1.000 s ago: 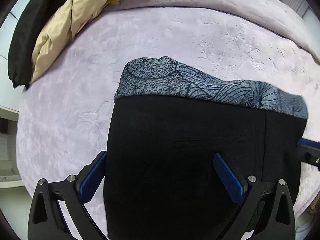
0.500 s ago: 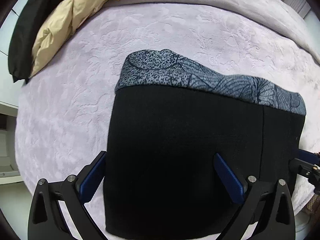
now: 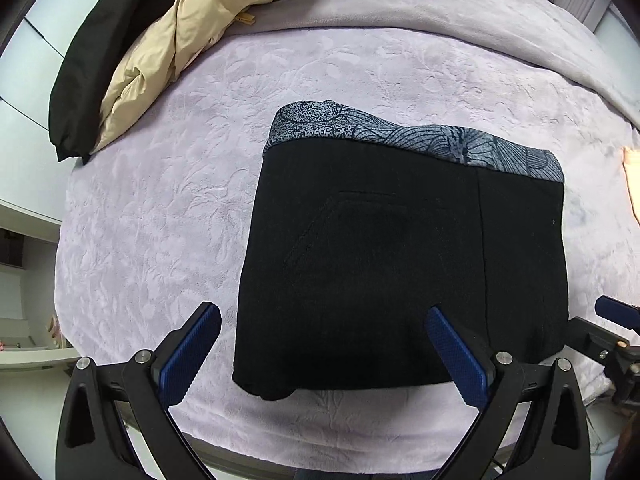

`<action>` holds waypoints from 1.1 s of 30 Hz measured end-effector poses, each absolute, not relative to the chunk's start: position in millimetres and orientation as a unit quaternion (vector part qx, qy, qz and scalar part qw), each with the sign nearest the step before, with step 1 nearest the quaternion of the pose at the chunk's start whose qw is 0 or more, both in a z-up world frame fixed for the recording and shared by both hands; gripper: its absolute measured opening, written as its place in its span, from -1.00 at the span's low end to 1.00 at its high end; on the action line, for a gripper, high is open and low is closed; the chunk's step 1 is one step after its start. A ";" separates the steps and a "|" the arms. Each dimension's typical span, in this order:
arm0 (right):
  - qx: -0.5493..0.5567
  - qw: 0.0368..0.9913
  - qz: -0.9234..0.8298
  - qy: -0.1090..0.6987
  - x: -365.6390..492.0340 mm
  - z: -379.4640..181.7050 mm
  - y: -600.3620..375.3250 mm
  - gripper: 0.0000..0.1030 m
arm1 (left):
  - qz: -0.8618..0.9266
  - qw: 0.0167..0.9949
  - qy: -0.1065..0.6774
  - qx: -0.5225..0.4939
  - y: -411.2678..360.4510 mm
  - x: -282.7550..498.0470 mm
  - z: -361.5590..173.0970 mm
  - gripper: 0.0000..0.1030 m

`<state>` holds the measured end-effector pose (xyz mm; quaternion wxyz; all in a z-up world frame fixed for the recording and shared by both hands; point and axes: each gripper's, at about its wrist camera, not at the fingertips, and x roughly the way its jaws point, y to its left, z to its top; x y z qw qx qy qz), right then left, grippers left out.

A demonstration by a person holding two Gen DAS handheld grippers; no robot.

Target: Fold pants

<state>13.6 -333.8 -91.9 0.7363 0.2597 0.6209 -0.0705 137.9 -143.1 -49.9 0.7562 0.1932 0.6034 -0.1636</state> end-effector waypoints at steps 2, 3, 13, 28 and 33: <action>0.252 0.740 -0.084 0.618 13.2 -88.0 -319.1 0.84 | -0.170 0.754 0.603 0.197 -138.1 131.8 -45.7 1.00; 0.249 0.740 -0.093 0.617 12.5 -86.1 -311.7 0.84 | -0.173 0.754 0.602 0.199 -137.7 125.9 -42.3 1.00; 0.223 0.748 -0.156 0.605 1.0 -67.2 -267.1 0.84 | -0.197 0.753 0.590 0.212 -109.0 106.7 -29.1 1.00; 0.188 0.749 -0.193 0.605 -5.6 -55.9 -237.6 0.84 | -0.202 0.761 0.575 0.221 -92.3 96.9 -16.9 1.00; 0.188 0.748 -0.198 0.605 -7.6 -54.9 -239.3 0.84 | -0.207 0.761 0.574 0.220 -92.5 93.6 -15.5 1.00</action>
